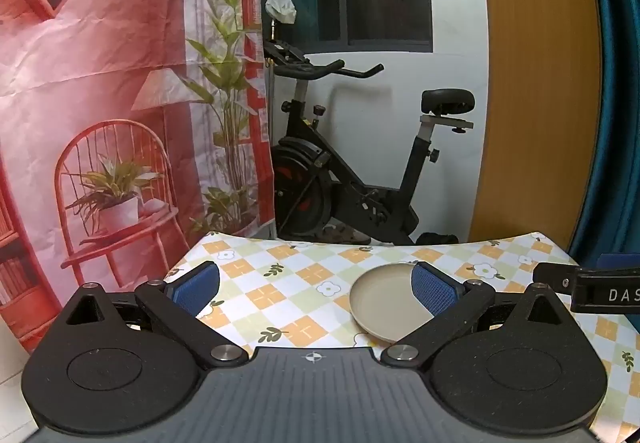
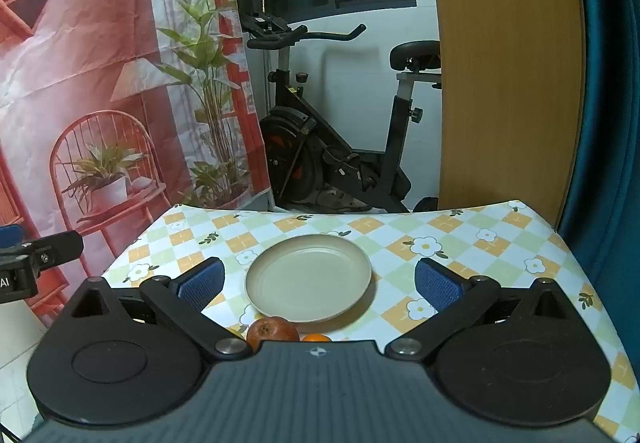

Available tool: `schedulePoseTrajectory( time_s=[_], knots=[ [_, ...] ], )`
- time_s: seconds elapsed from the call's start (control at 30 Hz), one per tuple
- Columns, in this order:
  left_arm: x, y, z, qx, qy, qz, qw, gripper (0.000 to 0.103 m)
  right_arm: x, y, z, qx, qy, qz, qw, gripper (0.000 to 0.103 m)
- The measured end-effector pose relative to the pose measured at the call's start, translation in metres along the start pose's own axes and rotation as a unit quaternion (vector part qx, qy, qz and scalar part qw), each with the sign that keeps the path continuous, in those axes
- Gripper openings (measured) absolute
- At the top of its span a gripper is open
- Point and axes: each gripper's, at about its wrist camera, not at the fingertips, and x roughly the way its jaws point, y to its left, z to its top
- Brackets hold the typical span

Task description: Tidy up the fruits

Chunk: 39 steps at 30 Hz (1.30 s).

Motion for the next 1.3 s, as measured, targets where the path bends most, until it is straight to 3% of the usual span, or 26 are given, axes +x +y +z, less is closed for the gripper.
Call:
schedulePoseTrajectory(
  time_s=[1.3],
  knots=[
    [-0.005,0.0,0.002,0.005,-0.009,-0.011,0.9999,0.103,-0.004,0.001,0.006,-0.006,-0.007,0.0,1.0,0.103]
  ],
)
